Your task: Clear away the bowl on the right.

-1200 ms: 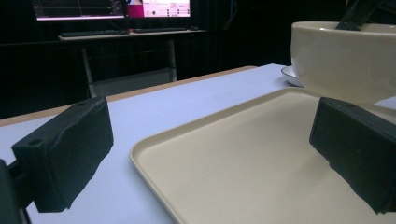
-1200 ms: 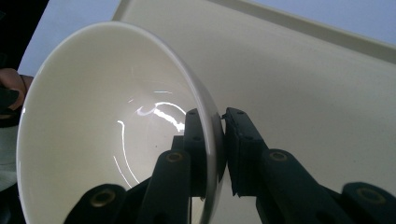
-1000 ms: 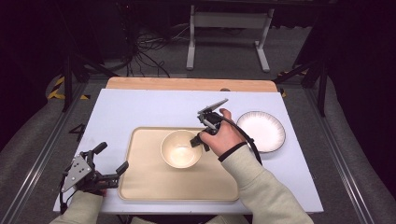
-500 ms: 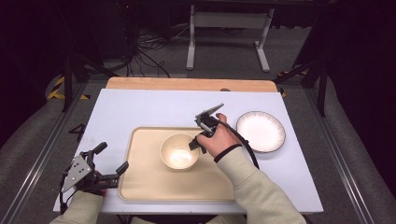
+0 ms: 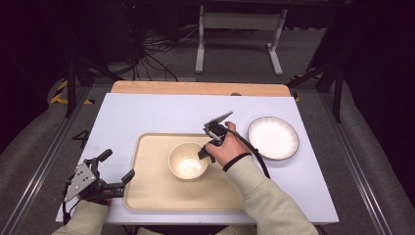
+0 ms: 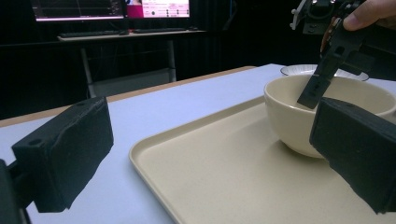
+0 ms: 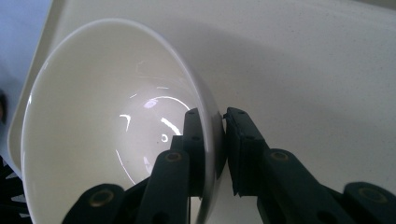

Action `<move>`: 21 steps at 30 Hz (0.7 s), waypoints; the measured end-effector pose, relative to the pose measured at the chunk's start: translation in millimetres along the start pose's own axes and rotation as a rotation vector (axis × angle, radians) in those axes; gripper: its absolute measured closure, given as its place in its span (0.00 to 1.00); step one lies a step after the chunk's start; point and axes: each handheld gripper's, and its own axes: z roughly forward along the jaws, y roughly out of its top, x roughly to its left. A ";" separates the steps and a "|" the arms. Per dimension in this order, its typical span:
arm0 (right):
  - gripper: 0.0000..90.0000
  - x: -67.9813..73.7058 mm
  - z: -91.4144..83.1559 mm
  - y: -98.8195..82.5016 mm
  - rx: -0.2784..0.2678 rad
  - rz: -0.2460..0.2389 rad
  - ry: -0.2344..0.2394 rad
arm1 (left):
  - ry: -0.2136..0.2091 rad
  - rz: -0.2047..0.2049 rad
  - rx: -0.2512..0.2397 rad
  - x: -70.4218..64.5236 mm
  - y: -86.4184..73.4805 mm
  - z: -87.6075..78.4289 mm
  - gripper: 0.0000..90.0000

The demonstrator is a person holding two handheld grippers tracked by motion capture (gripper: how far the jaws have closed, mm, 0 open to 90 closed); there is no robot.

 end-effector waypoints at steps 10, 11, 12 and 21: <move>0.86 -2.2 4.8 -0.8 0.006 0.002 -0.004 | -0.001 0.002 0.000 -0.3 0.0 0.1 0.00; 0.86 -2.3 4.7 -0.9 0.003 -0.001 -0.003 | -0.001 0.003 0.001 -0.4 -0.1 0.1 0.00; 0.86 -2.2 4.4 -0.9 0.002 -0.002 -0.004 | -0.002 0.004 0.001 -0.4 -0.1 0.1 0.00; 0.86 -7.4 -4.0 -0.1 -0.040 -0.010 -0.004 | -0.001 0.007 0.000 -1.1 -0.1 0.2 0.00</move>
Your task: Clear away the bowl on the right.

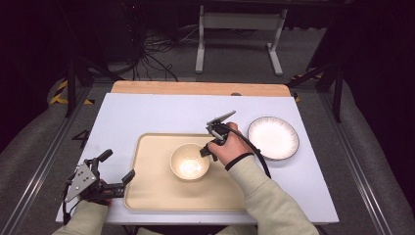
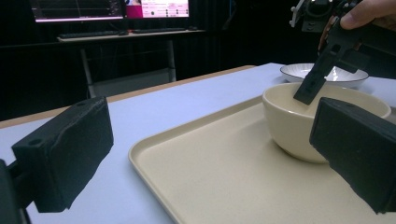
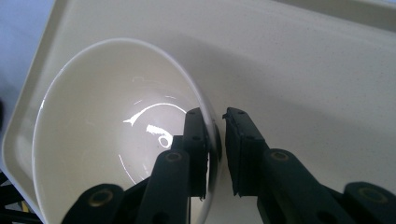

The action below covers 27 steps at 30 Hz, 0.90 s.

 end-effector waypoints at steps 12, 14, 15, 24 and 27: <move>0.67 1.5 -11.1 -4.6 -0.107 -0.081 -0.054 | -0.002 0.005 0.002 0.1 -0.1 0.2 0.00; 0.64 3.0 -15.7 -6.0 -0.145 -0.098 -0.054 | -0.001 0.004 0.003 0.2 0.0 0.1 0.00; 0.62 4.2 -19.0 -7.5 -0.173 -0.118 -0.045 | -0.001 0.004 0.002 0.1 -0.1 0.1 0.00; 0.47 2.9 -38.3 -24.0 -0.335 -0.284 -0.027 | 0.002 0.004 0.001 0.0 -0.1 0.6 0.00; 0.44 2.9 -44.0 -28.0 -0.369 -0.315 -0.026 | 0.002 0.004 0.002 0.0 -0.1 0.7 0.00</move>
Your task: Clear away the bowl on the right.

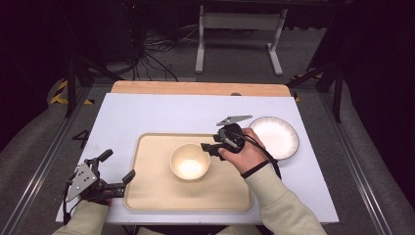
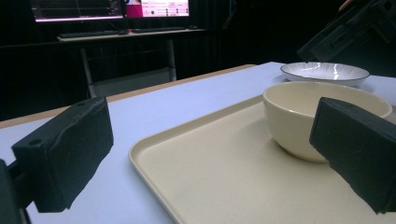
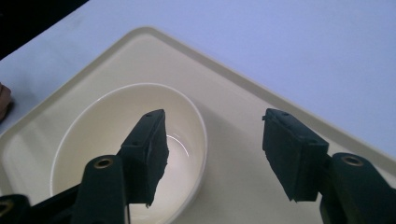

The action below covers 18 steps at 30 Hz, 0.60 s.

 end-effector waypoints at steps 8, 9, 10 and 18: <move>0.35 3.7 -15.3 -5.5 -0.102 -0.123 0.015 | -0.002 0.001 0.001 0.0 0.1 -0.4 0.00; 0.35 3.4 -16.6 -6.6 -0.112 -0.135 0.019 | -0.001 0.000 0.000 0.0 0.1 -0.3 0.00; 0.35 2.8 -17.8 -8.2 -0.119 -0.149 0.026 | -0.001 0.000 -0.001 0.0 0.1 -0.3 0.00; 0.34 -0.2 -33.1 -18.8 -0.252 -0.261 0.044 | 0.000 0.002 0.003 -0.1 0.1 -0.2 0.00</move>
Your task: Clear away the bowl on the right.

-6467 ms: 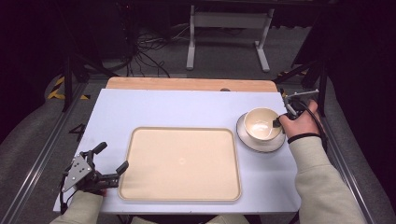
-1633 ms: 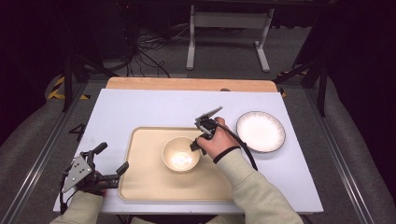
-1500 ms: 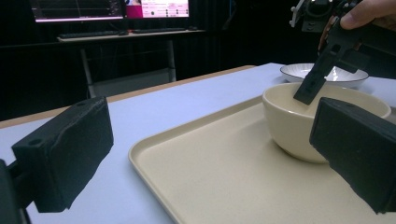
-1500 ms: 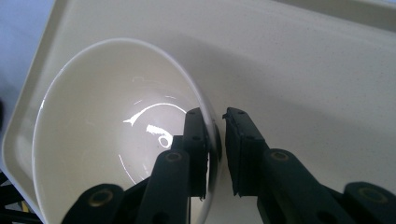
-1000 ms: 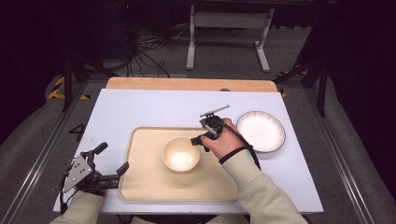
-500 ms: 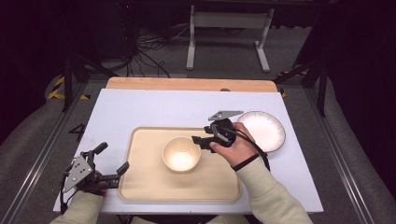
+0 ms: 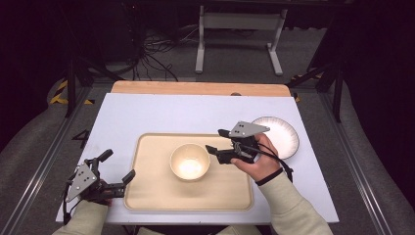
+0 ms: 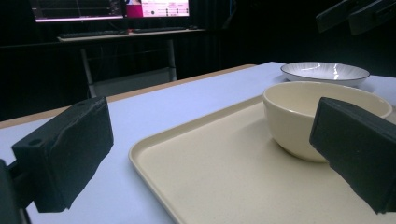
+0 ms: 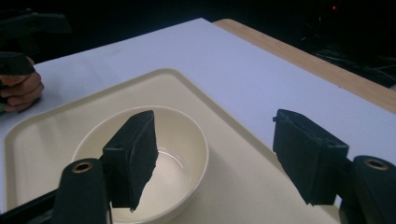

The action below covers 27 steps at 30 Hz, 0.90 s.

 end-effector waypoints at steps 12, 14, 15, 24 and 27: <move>0.28 -3.5 -22.8 -14.5 -0.076 -0.046 0.001 | 0.001 -0.002 -0.003 0.1 0.0 0.0 0.00; 0.28 -5.5 -28.9 -18.6 -0.090 -0.050 -0.007 | 0.001 -0.003 -0.003 0.1 0.0 0.0 0.00; 0.27 -6.4 -31.9 -20.5 -0.097 -0.049 -0.010 | 0.001 -0.003 -0.002 0.0 -0.1 0.1 0.00; 0.24 -14.0 -55.1 -32.6 -0.129 -0.048 -0.049 | 0.002 -0.001 0.001 0.0 0.0 0.2 0.00; 0.24 -16.6 -61.0 -37.7 -0.133 -0.052 -0.055 | 0.002 -0.002 0.001 0.0 0.0 0.2 0.00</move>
